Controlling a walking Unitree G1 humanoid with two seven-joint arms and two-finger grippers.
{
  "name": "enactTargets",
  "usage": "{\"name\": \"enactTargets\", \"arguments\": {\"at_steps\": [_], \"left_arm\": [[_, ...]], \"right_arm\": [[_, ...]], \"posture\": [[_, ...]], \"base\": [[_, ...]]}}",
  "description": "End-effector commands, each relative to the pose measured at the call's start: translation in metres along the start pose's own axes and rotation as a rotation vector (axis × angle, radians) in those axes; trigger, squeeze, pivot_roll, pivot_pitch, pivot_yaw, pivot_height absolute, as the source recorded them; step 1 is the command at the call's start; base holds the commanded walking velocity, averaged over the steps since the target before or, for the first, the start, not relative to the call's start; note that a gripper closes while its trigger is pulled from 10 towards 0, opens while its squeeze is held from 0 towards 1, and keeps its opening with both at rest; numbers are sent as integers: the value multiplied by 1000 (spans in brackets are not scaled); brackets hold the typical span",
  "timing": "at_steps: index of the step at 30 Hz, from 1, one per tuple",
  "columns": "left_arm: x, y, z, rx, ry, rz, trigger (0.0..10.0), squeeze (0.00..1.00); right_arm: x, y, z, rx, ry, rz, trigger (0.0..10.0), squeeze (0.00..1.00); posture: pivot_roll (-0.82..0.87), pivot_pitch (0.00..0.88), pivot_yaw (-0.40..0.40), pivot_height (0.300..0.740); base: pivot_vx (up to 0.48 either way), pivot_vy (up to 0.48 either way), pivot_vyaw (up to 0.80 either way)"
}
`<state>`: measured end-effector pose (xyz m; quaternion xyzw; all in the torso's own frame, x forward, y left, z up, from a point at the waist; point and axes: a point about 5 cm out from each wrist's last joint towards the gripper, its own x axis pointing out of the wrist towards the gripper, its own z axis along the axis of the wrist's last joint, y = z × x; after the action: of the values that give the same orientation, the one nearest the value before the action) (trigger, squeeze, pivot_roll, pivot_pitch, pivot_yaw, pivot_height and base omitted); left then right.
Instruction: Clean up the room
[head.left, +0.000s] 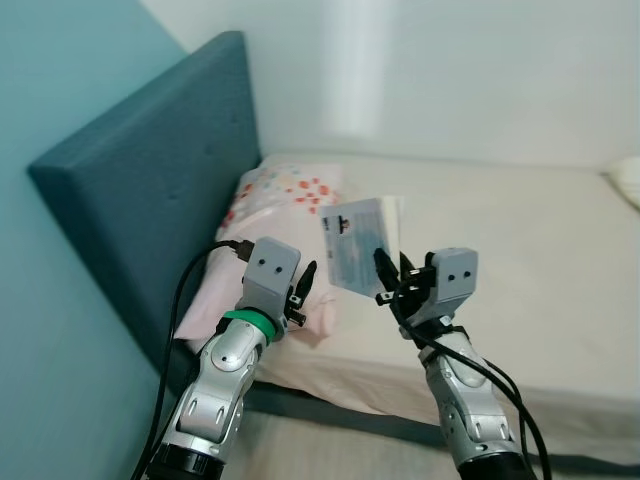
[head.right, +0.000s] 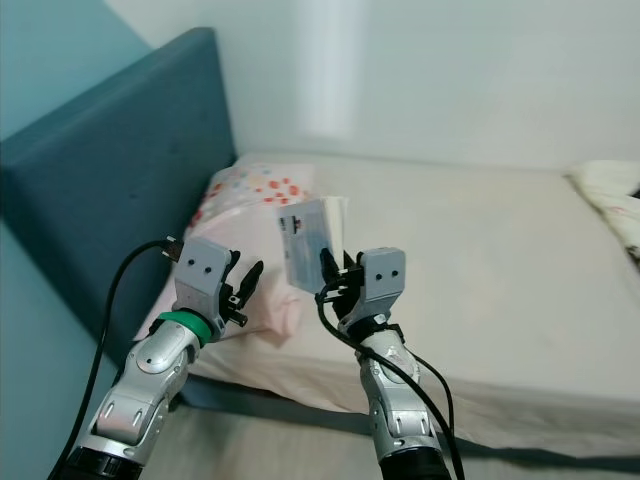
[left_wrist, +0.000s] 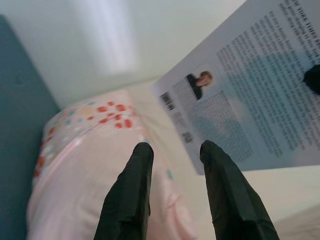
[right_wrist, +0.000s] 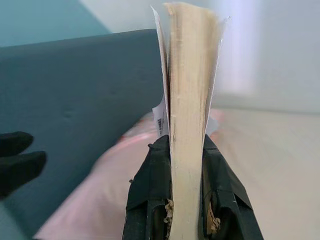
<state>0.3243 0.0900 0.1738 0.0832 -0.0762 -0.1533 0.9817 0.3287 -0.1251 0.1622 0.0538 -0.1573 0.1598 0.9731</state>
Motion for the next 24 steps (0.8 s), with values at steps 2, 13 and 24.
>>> {"name": "enactTargets", "arguments": {"at_steps": [2, 13, 24], "left_arm": [[-1, 3, -5, 6, 19, 5, 10000, 0], [-2, -1, -6, -19, 16, -18, 10000, 0], [-1, 1, -5, -9, -8, 2, 10000, 0]], "right_arm": [[2, 4, 5, 7, -37, 7, 10000, 0], [0, 2, 6, 5, -44, -3, 10000, 0], [1, 3, 5, -1, -42, 7, 10000, 0]], "posture": [[-97, 19, 105, 740], [-102, 17, 105, 740], [-106, 14, 102, 740]], "base": [[0, 0, 0], [0, 0, 0], [196, 0, 0]]}}
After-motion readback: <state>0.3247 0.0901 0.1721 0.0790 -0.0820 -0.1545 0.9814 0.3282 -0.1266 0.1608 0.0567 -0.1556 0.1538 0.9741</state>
